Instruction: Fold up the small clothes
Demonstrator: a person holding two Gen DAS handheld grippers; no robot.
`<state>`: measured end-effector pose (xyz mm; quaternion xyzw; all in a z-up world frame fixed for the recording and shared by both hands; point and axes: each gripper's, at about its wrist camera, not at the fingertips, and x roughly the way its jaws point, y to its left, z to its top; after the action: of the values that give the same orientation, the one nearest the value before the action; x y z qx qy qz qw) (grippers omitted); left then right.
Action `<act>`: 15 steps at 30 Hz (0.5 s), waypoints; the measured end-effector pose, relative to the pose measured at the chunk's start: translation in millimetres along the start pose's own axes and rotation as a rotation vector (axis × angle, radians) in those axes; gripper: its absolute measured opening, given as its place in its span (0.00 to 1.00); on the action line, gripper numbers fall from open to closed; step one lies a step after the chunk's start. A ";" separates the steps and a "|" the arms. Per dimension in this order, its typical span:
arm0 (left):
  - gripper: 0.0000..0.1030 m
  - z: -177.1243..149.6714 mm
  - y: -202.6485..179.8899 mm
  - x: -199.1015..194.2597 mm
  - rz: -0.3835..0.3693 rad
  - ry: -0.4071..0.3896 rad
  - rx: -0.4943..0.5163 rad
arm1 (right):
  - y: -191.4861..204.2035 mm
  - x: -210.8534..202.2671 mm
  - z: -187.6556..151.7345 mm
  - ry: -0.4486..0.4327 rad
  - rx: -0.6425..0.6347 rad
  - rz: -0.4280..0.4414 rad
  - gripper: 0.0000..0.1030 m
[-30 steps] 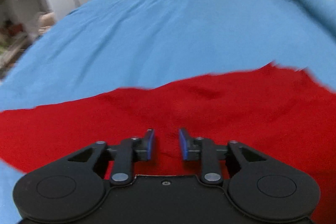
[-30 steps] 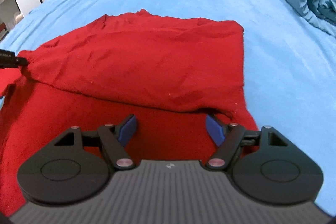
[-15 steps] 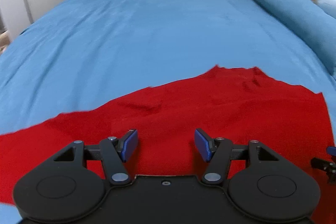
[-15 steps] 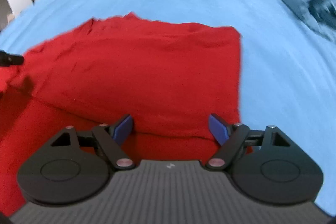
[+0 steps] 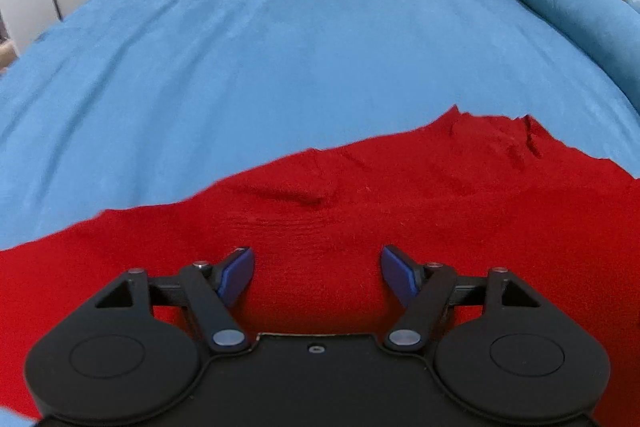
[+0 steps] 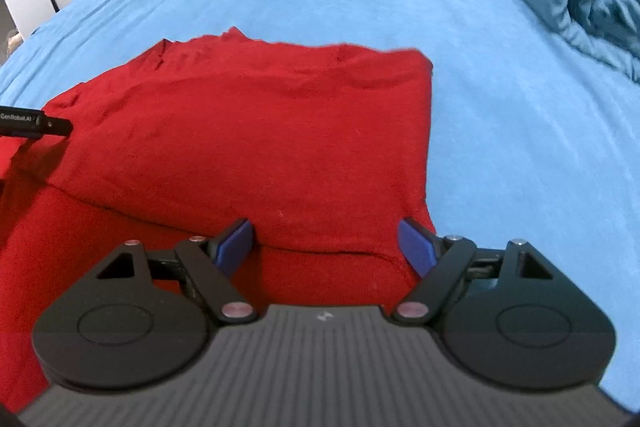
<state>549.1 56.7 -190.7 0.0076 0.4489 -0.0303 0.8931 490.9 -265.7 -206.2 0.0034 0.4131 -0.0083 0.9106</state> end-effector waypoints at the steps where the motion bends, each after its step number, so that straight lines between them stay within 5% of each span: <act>1: 0.74 -2.7 2.4 -10.2 0.014 -0.016 0.004 | 3.1 -4.4 3.9 -0.012 0.000 0.001 0.93; 9: 0.76 -30.0 54.8 -121.2 0.065 -0.057 -0.123 | 61.5 -68.1 38.6 -0.075 0.036 0.036 0.94; 11: 0.97 -35.3 77.4 -138.8 0.101 -0.056 -0.174 | 85.7 -79.9 45.1 -0.078 0.047 0.057 1.00; 15: 1.00 -51.0 141.0 -157.9 0.165 -0.089 -0.332 | 130.5 -88.7 46.6 -0.082 0.080 0.121 1.00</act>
<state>422.8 207.0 -96.4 -0.1042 0.4058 0.1172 0.9004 469.9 -134.8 -108.9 0.0644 0.3736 0.0301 0.9249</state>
